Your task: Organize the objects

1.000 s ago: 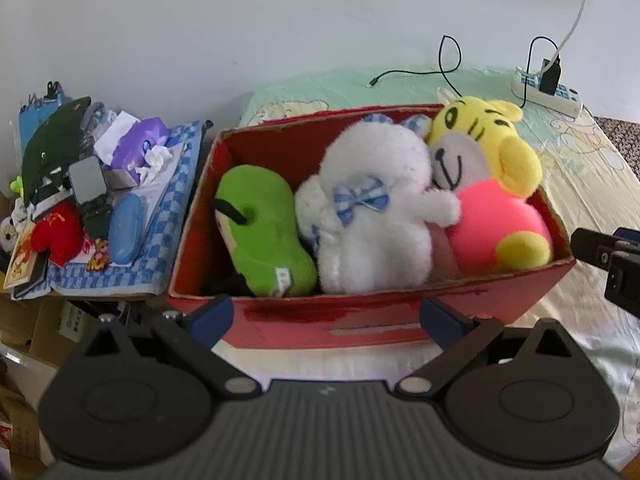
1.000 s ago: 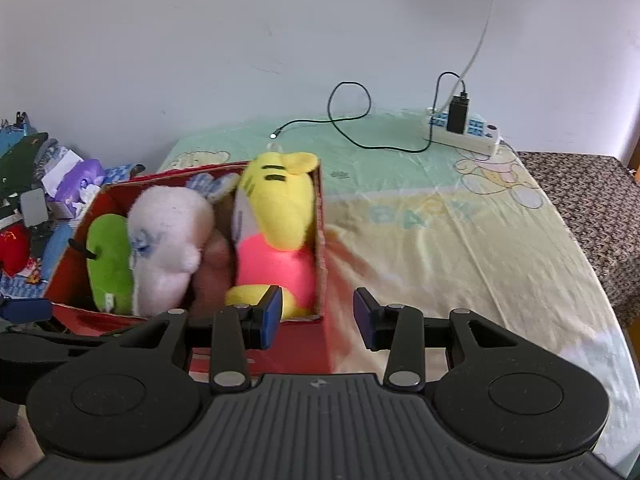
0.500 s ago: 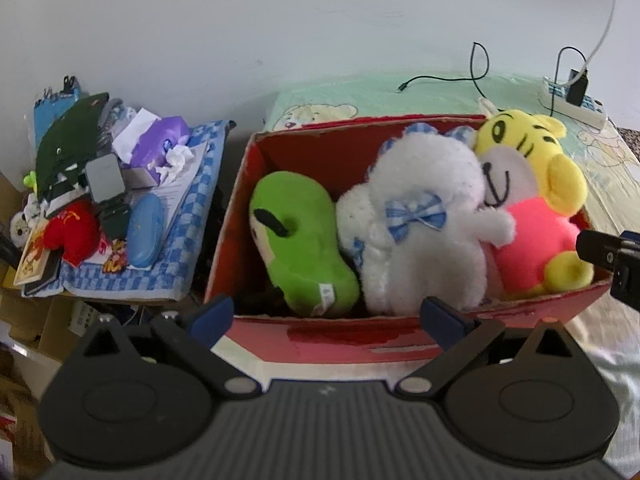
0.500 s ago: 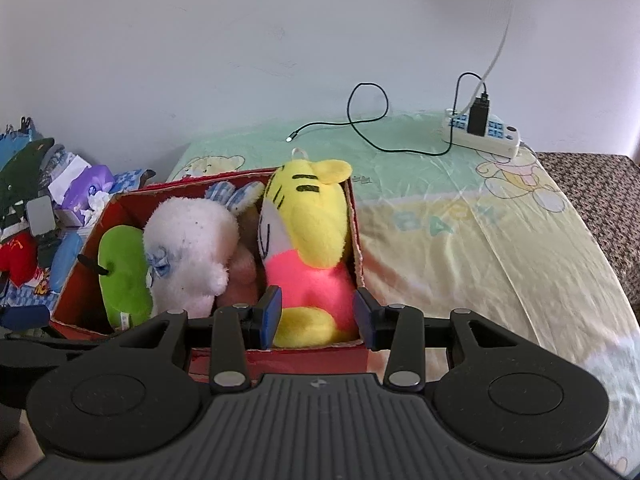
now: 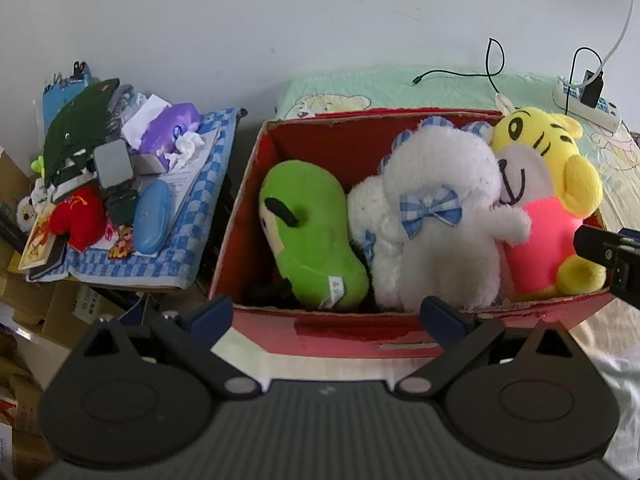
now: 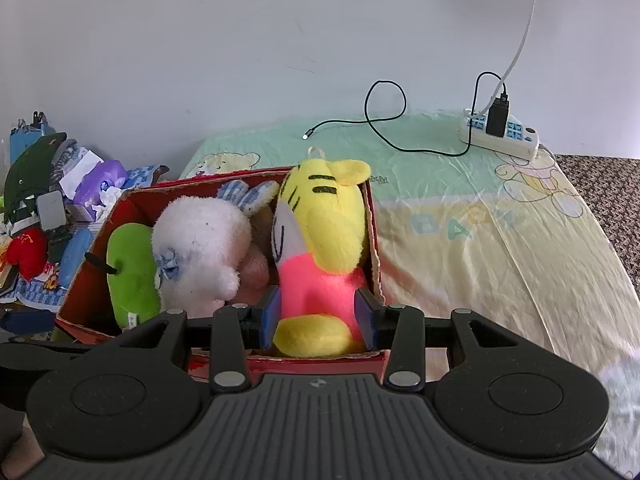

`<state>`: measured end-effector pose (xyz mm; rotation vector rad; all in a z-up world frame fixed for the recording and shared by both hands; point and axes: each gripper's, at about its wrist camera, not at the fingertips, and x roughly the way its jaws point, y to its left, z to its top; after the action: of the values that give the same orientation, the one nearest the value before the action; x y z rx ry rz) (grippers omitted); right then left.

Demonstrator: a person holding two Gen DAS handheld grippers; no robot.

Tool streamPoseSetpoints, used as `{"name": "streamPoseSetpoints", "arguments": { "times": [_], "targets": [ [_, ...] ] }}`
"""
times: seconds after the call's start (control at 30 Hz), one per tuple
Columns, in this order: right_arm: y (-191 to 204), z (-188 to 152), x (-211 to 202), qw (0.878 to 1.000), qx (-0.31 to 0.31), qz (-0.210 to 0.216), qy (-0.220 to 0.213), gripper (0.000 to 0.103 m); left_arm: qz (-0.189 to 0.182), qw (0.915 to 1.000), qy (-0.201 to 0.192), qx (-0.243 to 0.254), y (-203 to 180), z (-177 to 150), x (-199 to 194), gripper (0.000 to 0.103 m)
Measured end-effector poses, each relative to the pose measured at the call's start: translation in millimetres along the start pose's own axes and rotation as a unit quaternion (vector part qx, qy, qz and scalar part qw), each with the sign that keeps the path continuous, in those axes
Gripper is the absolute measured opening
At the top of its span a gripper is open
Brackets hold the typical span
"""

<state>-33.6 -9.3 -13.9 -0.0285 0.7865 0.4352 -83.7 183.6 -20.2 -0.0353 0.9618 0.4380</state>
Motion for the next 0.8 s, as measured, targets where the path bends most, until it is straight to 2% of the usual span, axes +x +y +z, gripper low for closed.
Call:
{"name": "streamPoseSetpoints", "arguments": {
  "times": [0.8],
  "targets": [
    [10.6,-1.0,-4.0,1.0,0.005,-0.012,-0.017,0.045,-0.006,0.9998,-0.012,0.014,5.8,-0.8,0.9,0.1]
  ]
}}
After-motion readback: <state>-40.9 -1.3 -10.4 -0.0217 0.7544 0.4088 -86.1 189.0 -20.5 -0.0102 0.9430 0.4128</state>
